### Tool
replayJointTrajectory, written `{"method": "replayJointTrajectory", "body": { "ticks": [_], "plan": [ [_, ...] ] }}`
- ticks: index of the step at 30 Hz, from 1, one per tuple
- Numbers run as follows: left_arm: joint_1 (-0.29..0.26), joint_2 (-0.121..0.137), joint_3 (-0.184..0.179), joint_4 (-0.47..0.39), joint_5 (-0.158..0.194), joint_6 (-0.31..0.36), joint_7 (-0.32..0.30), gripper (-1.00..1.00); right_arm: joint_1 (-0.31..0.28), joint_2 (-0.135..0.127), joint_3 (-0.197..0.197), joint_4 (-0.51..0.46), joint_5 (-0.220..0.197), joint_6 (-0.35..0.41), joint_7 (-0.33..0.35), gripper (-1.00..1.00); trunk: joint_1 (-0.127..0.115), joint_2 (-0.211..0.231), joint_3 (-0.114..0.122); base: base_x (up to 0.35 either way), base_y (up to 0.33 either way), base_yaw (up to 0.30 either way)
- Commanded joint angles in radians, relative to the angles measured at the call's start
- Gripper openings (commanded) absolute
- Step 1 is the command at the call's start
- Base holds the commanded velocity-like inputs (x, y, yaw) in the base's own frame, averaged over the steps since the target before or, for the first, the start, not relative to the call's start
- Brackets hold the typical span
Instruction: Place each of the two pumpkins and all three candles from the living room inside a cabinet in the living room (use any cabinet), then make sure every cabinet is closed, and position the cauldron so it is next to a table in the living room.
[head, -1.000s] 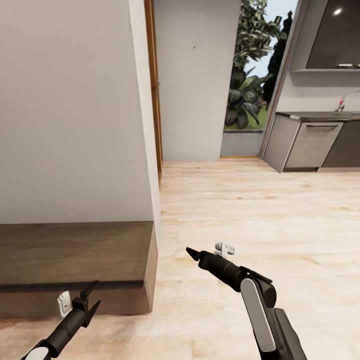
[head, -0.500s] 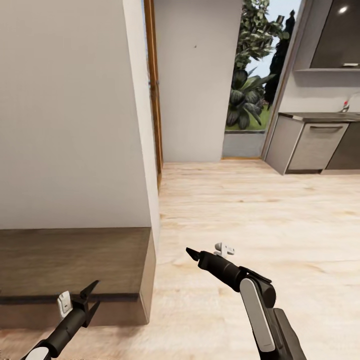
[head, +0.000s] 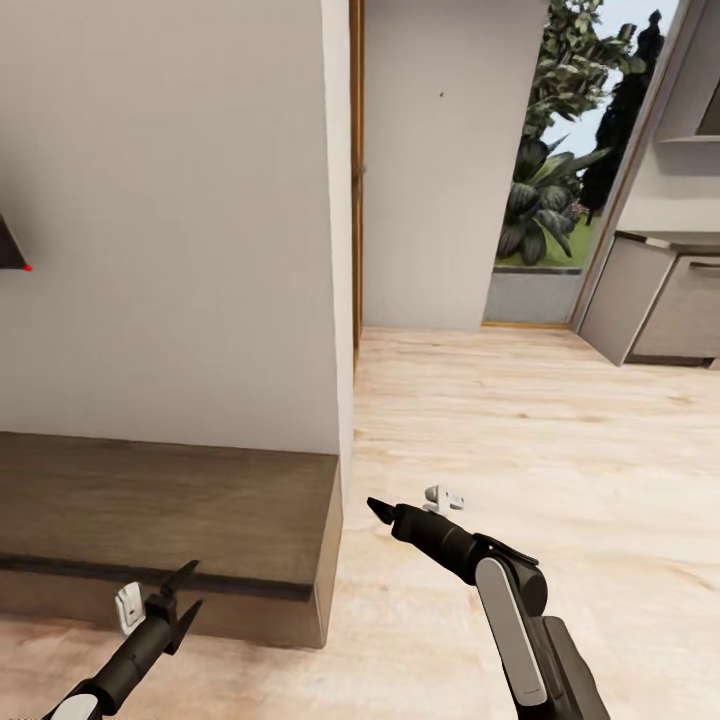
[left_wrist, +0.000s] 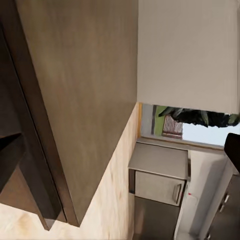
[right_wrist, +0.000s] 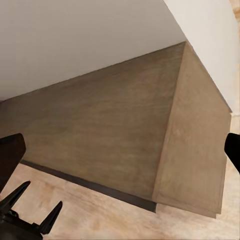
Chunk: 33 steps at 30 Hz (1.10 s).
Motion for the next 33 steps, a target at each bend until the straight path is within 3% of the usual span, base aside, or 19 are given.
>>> {"method": "replayJointTrajectory", "body": {
  "ticks": [1,25,33],
  "plan": [
    [-0.001,0.0,0.002,0.001,0.006,0.008,-0.001,1.0,0.0,0.001,-0.001,-0.001,0.005,0.005,0.005,1.0,0.0,0.0,-0.001,0.055,0.036,0.073],
    [-0.001,0.002,0.004,0.001,0.007,0.014,0.0,1.0,0.001,-0.001,0.002,0.004,0.006,0.003,0.007,1.0,0.0,0.0,0.0,0.101,0.007,0.046],
    [-0.001,0.003,0.006,0.001,0.007,0.014,0.002,1.0,0.002,-0.003,0.0,0.007,0.005,-0.02,0.008,1.0,0.031,-0.056,-0.024,0.0,0.0,0.026]
  ]
}}
